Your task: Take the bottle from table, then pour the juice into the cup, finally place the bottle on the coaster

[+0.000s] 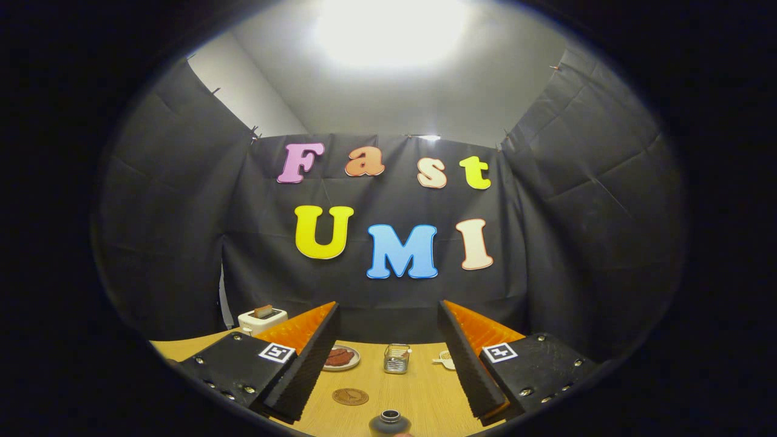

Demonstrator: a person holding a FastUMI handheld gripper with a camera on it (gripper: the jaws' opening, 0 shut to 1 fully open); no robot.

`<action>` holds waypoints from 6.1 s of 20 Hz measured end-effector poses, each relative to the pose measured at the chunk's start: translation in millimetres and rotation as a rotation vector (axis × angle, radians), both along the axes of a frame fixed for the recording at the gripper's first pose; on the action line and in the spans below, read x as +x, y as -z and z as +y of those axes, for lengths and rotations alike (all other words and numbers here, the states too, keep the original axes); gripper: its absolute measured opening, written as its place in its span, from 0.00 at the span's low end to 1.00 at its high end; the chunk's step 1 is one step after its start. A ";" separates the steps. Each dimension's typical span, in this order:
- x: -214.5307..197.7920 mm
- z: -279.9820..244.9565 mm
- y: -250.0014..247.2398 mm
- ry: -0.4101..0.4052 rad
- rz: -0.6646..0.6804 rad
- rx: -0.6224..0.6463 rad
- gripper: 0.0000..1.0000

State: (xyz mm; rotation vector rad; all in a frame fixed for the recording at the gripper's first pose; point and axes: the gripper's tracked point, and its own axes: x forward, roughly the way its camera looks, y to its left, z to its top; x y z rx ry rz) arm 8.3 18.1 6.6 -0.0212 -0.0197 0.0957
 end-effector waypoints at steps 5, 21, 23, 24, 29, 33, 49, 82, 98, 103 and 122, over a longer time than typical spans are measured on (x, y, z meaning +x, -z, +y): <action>-11.4 -5.1 1.4 0.017 0.001 0.014 0.97; -5.8 -6.8 6.9 -0.002 0.005 0.054 0.97; -4.6 -6.3 11.2 -0.004 0.009 0.055 0.97; -4.9 -6.1 13.5 -0.005 0.011 0.055 0.97; -4.3 -6.3 24.2 -0.013 0.002 0.047 0.97; -2.3 -7.3 36.6 -0.020 0.010 0.048 0.97; 2.1 -6.6 147.7 -0.095 0.207 0.034 0.97; -33.1 -2.9 328.7 -0.166 0.602 -0.036 0.98; -32.9 -1.7 342.2 -0.141 0.685 -0.119 0.75; -27.1 17.4 321.8 -0.207 0.669 -0.179 0.71; -8.7 92.0 281.8 -0.305 0.580 -0.601 0.71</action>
